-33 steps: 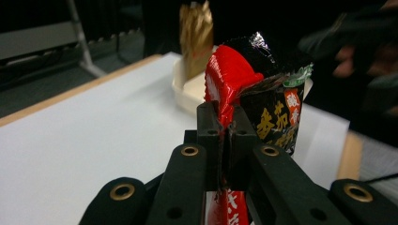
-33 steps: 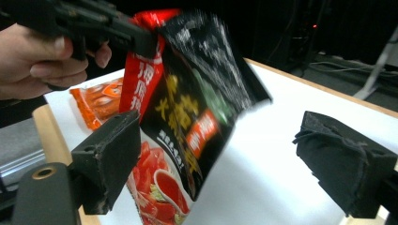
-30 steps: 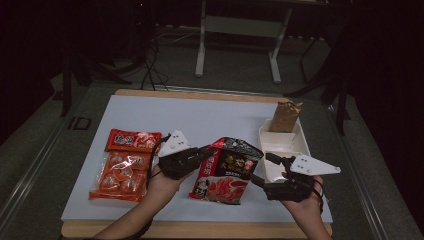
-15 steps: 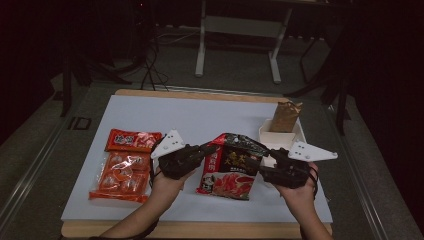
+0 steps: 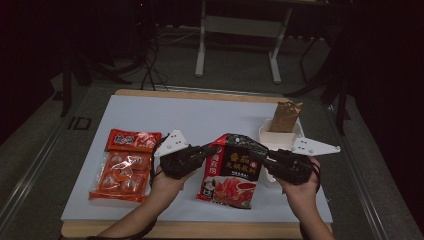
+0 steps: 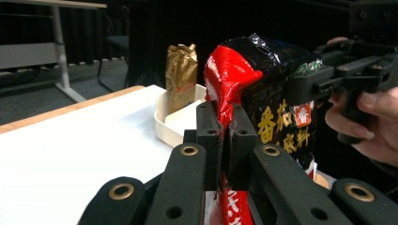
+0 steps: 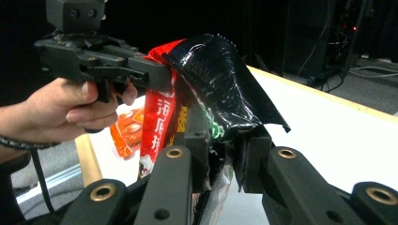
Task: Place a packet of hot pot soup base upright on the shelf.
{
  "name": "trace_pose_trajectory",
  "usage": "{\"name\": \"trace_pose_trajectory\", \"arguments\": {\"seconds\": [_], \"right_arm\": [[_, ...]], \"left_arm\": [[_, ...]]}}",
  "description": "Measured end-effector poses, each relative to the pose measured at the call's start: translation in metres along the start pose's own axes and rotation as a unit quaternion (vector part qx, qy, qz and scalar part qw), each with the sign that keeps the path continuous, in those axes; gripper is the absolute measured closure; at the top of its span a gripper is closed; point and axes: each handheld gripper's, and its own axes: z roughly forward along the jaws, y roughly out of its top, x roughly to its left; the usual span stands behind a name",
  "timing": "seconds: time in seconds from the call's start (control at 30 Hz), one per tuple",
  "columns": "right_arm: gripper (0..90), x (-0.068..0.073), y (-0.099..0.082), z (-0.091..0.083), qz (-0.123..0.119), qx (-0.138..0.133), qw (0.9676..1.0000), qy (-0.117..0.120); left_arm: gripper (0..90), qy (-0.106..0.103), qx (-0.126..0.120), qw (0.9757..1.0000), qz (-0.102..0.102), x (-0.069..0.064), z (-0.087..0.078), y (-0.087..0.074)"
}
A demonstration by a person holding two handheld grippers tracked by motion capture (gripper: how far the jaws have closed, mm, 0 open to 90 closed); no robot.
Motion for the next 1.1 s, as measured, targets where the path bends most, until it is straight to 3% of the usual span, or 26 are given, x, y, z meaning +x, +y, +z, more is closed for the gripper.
{"name": "trace_pose_trajectory", "arguments": {"seconds": [0.07,0.13,0.2,0.23,0.3,0.47,0.53,0.7,0.87,1.1], "right_arm": [[77.8,0.001,0.003,-0.002,-0.002,0.000,1.0000,0.003],[77.9,0.001,0.006,-0.003,-0.010,0.000,0.9999,0.004],[78.1,0.001,0.010,-0.004,-0.022,0.005,0.9997,0.001],[78.1,0.001,0.010,-0.004,-0.022,0.005,0.9997,0.001],[78.1,0.000,0.013,-0.004,-0.032,0.011,0.9994,-0.008],[78.0,-0.007,0.017,-0.006,-0.041,0.011,0.9989,-0.018],[78.0,-0.012,0.020,-0.009,-0.036,0.004,0.9991,-0.022],[78.0,-0.023,0.032,-0.018,-0.037,-0.015,0.9986,-0.036],[78.0,-0.037,0.048,-0.026,-0.042,-0.031,0.9970,-0.057],[77.9,-0.060,0.065,-0.033,-0.048,-0.035,0.9947,-0.084]], "left_arm": [[86.0,-0.003,0.000,1.0000,0.004,0.000,-0.001,0.003],[83.8,-0.010,0.004,0.9999,-0.005,0.002,-0.001,0.004],[74.6,-0.014,0.009,0.9998,-0.007,0.004,-0.002,0.005],[74.6,-0.020,0.009,0.9997,-0.008,0.005,-0.003,0.006],[59.5,-0.015,0.010,0.9998,0.004,0.004,-0.005,0.008],[35.9,-0.026,0.006,0.9996,-0.002,0.005,-0.011,0.012],[21.2,-0.026,0.013,0.9996,-0.003,0.005,-0.012,0.012],[1.8,-0.036,0.010,0.9993,0.004,0.006,-0.013,0.002],[1.3,-0.040,0.019,0.9990,-0.011,0.010,-0.012,-0.008],[1.3,-0.044,0.041,0.9982,0.008,0.012,-0.012,-0.025]]}}
